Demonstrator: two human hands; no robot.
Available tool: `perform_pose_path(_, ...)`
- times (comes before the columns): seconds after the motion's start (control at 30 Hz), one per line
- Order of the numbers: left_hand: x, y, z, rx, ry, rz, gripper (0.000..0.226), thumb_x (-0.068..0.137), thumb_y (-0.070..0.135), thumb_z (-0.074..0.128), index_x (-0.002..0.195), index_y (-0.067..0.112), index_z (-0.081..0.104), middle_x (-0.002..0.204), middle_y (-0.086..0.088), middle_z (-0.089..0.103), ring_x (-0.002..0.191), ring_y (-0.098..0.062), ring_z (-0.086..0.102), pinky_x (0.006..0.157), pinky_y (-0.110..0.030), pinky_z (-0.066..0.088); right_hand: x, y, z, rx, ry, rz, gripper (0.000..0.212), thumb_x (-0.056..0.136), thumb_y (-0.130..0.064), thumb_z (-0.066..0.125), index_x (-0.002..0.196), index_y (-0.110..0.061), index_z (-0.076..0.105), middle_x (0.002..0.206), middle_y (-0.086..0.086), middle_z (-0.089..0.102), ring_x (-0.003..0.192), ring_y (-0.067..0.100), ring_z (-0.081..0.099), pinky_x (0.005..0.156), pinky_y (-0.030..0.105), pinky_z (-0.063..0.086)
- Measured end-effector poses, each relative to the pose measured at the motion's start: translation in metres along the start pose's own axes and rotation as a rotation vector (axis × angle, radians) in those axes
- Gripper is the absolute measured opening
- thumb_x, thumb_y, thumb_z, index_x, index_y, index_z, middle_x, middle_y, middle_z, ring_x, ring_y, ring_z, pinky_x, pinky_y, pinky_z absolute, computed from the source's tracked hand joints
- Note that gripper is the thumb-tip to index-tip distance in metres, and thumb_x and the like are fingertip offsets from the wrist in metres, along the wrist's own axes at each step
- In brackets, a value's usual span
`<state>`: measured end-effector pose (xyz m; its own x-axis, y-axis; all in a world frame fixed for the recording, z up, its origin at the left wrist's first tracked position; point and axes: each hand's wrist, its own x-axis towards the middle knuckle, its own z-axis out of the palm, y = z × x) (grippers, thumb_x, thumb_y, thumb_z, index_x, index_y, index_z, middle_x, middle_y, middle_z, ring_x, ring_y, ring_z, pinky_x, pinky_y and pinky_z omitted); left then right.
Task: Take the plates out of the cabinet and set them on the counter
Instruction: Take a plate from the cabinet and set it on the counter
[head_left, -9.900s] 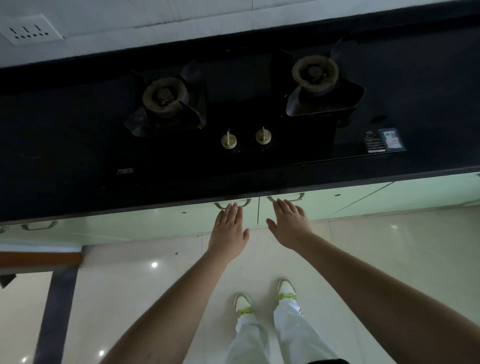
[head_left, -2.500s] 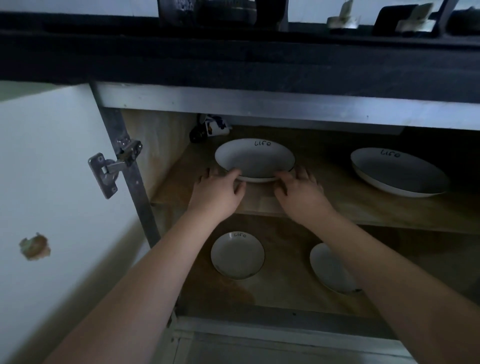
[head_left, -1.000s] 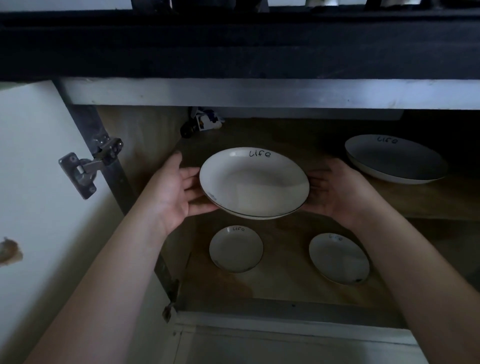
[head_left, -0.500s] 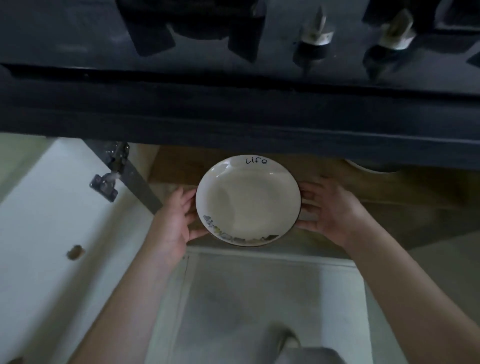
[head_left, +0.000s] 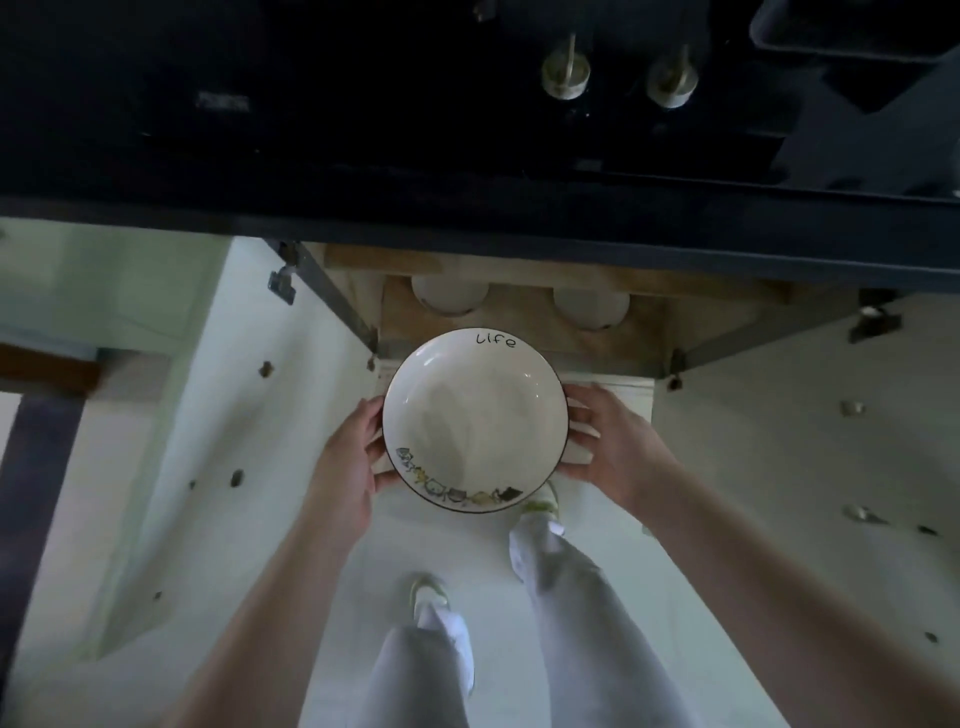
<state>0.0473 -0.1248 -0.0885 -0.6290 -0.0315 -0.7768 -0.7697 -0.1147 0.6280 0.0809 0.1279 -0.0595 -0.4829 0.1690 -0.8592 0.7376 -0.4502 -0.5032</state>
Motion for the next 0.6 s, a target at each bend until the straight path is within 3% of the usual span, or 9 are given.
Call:
perform_pose_path(0.1,-0.044,0.003,-0.02,0.001,-0.061,-0.014,0.031,0.096,0.042,0.049,0.114,0.029,0.07,0.115,0.006,0.072,0.105,-0.018,0.068,0.08,-0.047,0.057,-0.046,0.006,-0.002,-0.002,0.006,-0.002,0.025,0.096,-0.031,0.051,0.107,-0.018,0.069,0.107,0.008,0.067,0.099,0.026,0.063,0.088,0.055,0.051)
perform_pose_path(0.17,-0.07,0.007,-0.034,-0.008,-0.113,0.002,0.031,0.093,0.04,0.054,0.116,0.027,0.07,0.118,-0.002,0.071,0.103,-0.022,0.068,0.079,-0.047,0.058,-0.076,0.014,-0.005,0.006,-0.013,-0.025,0.022,0.094,-0.027,0.054,0.104,-0.022,0.073,0.099,0.005,0.07,0.095,0.024,0.066,0.089,0.057,0.051)
perform_pose_path(0.43,-0.168,0.039,-0.08,-0.073,-0.206,0.114,0.026,0.095,0.036,0.059,0.115,0.026,0.072,0.115,-0.005,0.072,0.098,-0.024,0.07,0.07,-0.042,0.057,-0.194,0.022,0.009,0.026,-0.087,-0.137,0.024,0.099,-0.021,0.051,0.117,-0.019,0.067,0.101,0.007,0.07,0.094,0.027,0.065,0.091,0.06,0.048)
perform_pose_path(0.6,-0.219,0.052,-0.104,-0.099,-0.209,0.182,0.024,0.099,0.029,0.053,0.113,0.029,0.073,0.113,0.0,0.073,0.094,-0.021,0.071,0.068,-0.042,0.058,-0.25,0.028,0.02,-0.037,-0.139,-0.276,0.023,0.098,-0.017,0.052,0.113,-0.024,0.069,0.1,0.001,0.074,0.095,0.021,0.069,0.08,0.051,0.059)
